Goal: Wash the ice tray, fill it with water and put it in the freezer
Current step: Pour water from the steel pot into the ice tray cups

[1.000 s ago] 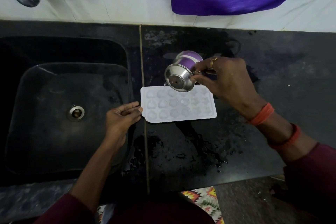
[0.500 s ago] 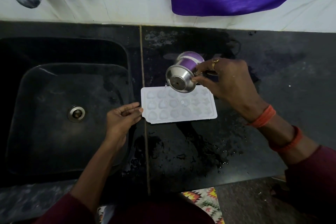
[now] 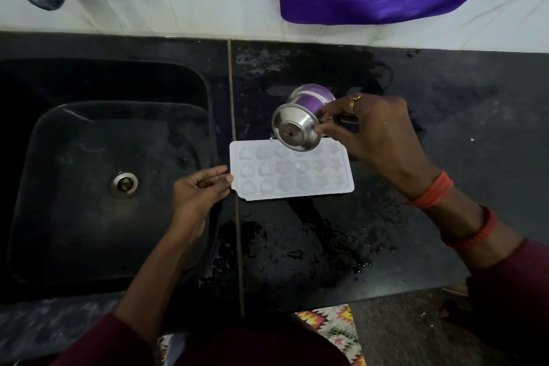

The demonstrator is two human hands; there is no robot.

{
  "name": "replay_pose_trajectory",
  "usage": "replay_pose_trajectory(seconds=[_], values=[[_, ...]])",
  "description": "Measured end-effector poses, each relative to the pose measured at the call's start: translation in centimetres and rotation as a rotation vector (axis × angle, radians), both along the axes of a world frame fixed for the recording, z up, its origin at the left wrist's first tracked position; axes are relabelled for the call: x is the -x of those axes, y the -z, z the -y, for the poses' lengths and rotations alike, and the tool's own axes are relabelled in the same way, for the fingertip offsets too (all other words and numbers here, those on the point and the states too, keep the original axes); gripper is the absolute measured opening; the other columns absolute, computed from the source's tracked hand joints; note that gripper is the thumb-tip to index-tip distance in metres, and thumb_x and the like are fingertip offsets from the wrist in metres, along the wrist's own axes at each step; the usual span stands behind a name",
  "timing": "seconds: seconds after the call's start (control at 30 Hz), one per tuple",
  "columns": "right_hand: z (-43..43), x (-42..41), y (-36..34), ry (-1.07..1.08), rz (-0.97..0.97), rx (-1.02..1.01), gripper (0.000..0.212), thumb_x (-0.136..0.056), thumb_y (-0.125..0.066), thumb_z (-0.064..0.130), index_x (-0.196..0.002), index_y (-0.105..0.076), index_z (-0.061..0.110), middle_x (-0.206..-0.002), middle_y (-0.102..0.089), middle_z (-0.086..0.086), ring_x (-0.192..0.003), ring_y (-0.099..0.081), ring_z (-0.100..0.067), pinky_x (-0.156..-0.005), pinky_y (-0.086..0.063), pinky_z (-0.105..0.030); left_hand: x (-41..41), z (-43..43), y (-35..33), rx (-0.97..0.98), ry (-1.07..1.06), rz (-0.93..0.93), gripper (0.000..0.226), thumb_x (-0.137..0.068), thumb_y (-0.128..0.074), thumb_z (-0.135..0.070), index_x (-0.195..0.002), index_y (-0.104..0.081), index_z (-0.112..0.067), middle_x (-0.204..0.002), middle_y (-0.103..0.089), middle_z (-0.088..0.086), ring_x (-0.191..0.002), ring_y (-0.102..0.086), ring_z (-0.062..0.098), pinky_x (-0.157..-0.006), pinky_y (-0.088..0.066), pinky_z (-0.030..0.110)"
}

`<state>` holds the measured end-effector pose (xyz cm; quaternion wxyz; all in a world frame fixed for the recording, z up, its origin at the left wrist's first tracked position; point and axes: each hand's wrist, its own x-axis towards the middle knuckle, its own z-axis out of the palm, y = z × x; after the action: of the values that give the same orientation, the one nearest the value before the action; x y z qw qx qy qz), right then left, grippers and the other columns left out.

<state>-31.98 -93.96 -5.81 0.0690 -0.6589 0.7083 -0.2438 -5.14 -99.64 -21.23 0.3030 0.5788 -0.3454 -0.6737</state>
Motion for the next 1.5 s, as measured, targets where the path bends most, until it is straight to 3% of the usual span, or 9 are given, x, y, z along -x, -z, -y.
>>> replay_pose_trajectory(seconds=[0.5,0.67,0.9,1.03,1.17,1.5], values=[[-1.6,-0.7,-0.6,0.035,0.040,0.008,0.027,-0.082,-0.082,0.033,-0.101,-0.079,0.015,-0.093,-0.077,-0.001,-0.079,-0.071,-0.008,-0.080,-0.058,-0.019,0.2,0.0,-0.1,-0.001,-0.004,0.009,0.025,-0.083,-0.078,-0.001,-0.108,-0.072,-0.003,-0.077,-0.077,-0.002,-0.073,-0.073,0.005,-0.067,-0.058,0.016],[-2.0,-0.7,0.2,0.014,0.073,0.012,0.023,-0.081,-0.084,0.028,-0.098,-0.078,0.014,-0.094,-0.077,-0.003,-0.083,-0.072,-0.013,-0.082,-0.062,-0.035,0.0,0.0,0.1,0.008,0.004,0.002,0.023,-0.084,-0.078,-0.002,-0.106,-0.073,-0.005,-0.077,-0.078,-0.002,-0.074,-0.073,0.005,-0.067,-0.058,0.016],[-2.5,-1.0,1.4,-0.001,0.059,0.013,0.018,-0.081,-0.084,0.028,-0.092,-0.077,0.015,-0.092,-0.076,-0.001,-0.079,-0.071,-0.013,-0.075,-0.061,-0.040,0.0,-0.1,0.0,0.018,0.006,0.000,0.024,-0.084,-0.078,-0.003,-0.107,-0.073,-0.004,-0.079,-0.078,-0.001,-0.076,-0.074,0.006,-0.070,-0.059,0.017],[-2.6,-1.2,1.8,-0.001,0.046,0.008,0.018,-0.081,-0.084,0.029,-0.091,-0.077,0.017,-0.090,-0.075,0.002,-0.071,-0.065,-0.003,-0.072,-0.058,-0.030,-0.1,-0.1,0.2,0.017,0.006,-0.004,0.026,-0.083,-0.078,-0.003,-0.109,-0.073,-0.003,-0.081,-0.078,-0.001,-0.077,-0.074,0.006,-0.068,-0.058,0.016],[-2.7,-1.2,2.3,0.010,0.032,-0.004,0.017,-0.081,-0.083,0.032,-0.090,-0.076,0.019,-0.091,-0.076,0.004,-0.070,-0.063,-0.004,-0.071,-0.043,-0.006,0.0,0.0,0.2,0.018,0.004,0.003,0.024,-0.084,-0.078,-0.002,-0.108,-0.073,-0.004,-0.080,-0.078,-0.001,-0.076,-0.073,0.005,-0.068,-0.058,0.016],[-2.9,-1.3,2.8,-0.029,0.004,0.034,0.016,-0.083,-0.081,0.032,-0.090,-0.076,0.018,-0.091,-0.075,0.004,-0.083,-0.072,-0.014,-0.074,-0.057,-0.033,0.0,-0.1,0.3,0.015,-0.011,0.000,0.028,-0.083,-0.078,-0.001,-0.111,-0.072,0.000,-0.086,-0.077,0.006,-0.075,-0.073,0.006,-0.068,-0.058,0.016]])
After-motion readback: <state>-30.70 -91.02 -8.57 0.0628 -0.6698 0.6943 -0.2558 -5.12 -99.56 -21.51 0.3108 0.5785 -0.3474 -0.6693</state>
